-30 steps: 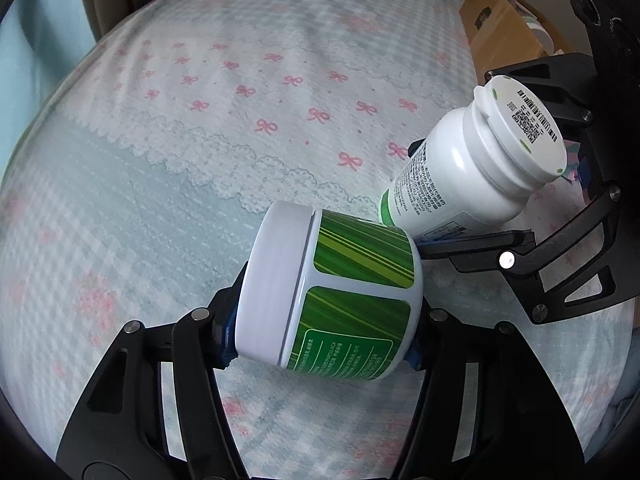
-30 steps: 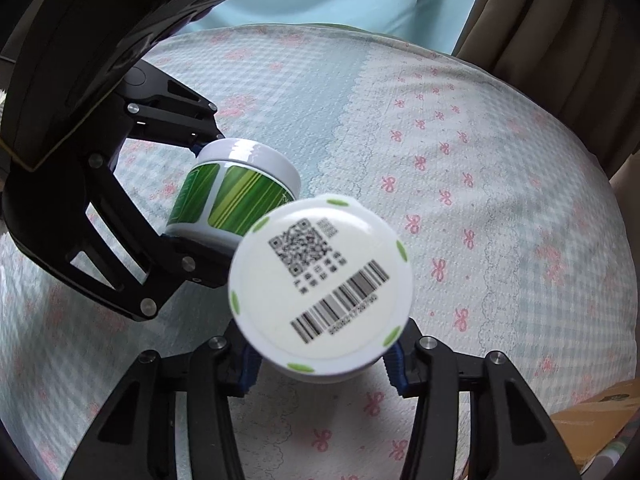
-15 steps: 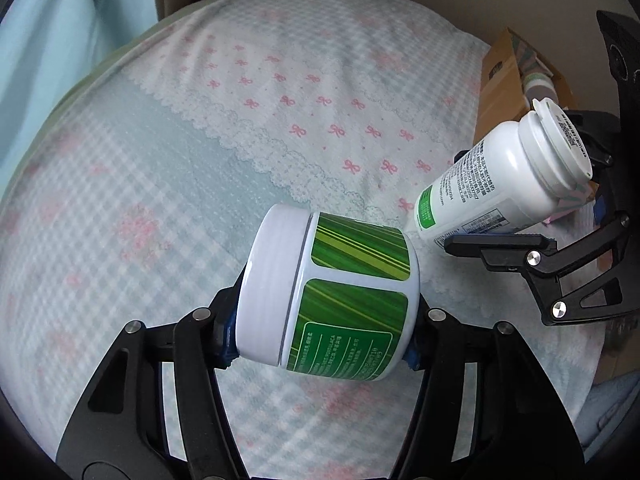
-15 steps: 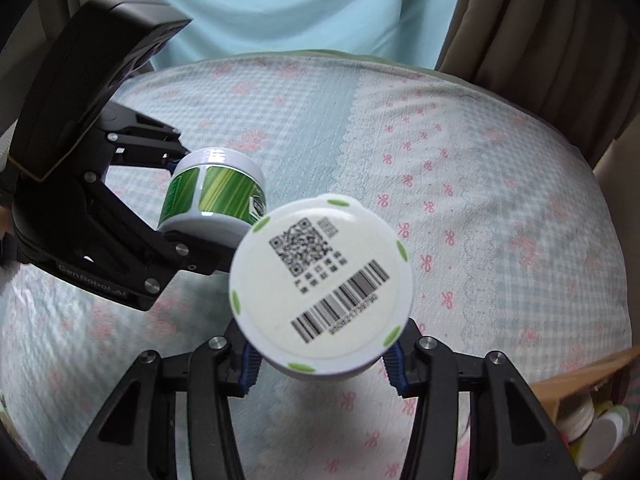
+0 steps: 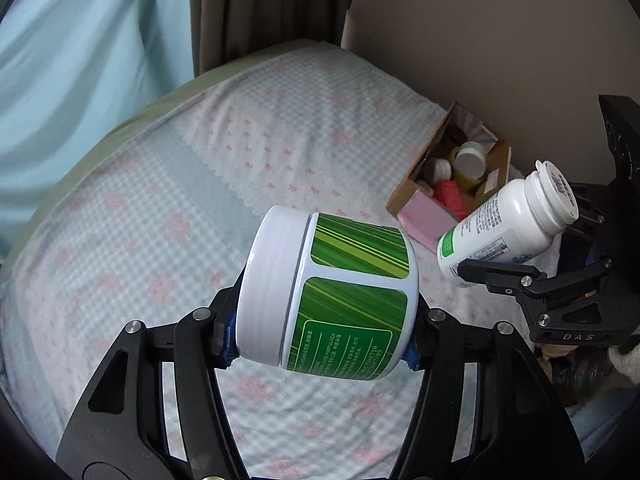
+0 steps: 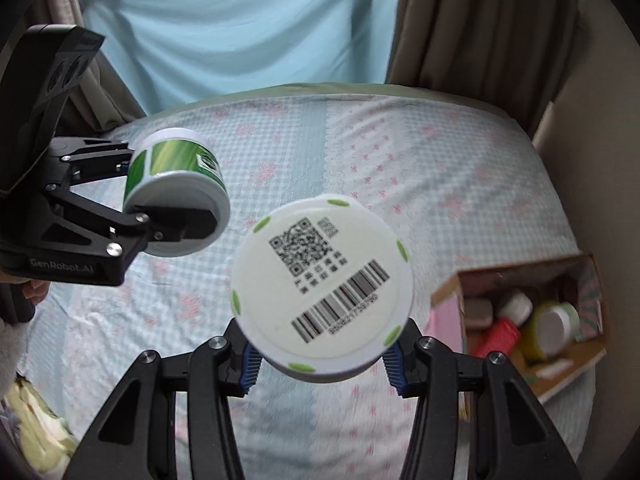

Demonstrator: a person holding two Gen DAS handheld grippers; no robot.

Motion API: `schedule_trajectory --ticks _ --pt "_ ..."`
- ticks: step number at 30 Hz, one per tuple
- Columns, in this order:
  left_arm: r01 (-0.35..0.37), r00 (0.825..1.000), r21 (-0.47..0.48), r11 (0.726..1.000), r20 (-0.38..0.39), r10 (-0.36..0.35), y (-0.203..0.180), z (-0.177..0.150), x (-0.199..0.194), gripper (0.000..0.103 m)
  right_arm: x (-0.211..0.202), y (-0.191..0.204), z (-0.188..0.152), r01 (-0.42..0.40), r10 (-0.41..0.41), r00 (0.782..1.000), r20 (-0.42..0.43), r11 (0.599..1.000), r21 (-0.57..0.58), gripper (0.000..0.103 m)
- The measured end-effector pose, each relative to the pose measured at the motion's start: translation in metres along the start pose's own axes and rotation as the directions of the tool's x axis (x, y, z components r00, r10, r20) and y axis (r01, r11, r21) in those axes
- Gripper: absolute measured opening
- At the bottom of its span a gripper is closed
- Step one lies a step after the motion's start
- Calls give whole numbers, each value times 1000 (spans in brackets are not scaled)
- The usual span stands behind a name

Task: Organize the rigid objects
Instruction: 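Carry the green-striped jar and pill bottle over the cardboard box with both grippers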

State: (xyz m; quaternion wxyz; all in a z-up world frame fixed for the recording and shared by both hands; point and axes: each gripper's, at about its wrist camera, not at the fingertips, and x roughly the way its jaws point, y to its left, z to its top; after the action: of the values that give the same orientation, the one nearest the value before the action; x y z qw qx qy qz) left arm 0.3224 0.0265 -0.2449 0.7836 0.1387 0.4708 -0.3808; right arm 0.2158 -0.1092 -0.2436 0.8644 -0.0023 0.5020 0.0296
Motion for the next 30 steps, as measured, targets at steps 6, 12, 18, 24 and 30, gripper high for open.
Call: schedule_trajectory --ticks 6,12,18,24,30 --pt "-8 999 -2 1000 50 8 -41 5 -53 55 -73 -15 -20 20 -21 1000 17 999 47 46" --pt "-7 998 -44 999 65 10 -80 13 -71 55 -119 -51 -41 28 -32 999 40 995 97 46" --pt "-13 996 -102 995 84 22 -130 28 -66 55 -138 -104 -61 24 -28 999 41 993 115 46" --pt "-43 995 -169 985 82 57 -179 54 -39 54 -145 -178 -59 25 -27 999 34 997 79 46" --pt "-61 997 -240 969 36 72 -213 80 13 54 -132 -258 -45 24 -26 999 20 996 81 46"
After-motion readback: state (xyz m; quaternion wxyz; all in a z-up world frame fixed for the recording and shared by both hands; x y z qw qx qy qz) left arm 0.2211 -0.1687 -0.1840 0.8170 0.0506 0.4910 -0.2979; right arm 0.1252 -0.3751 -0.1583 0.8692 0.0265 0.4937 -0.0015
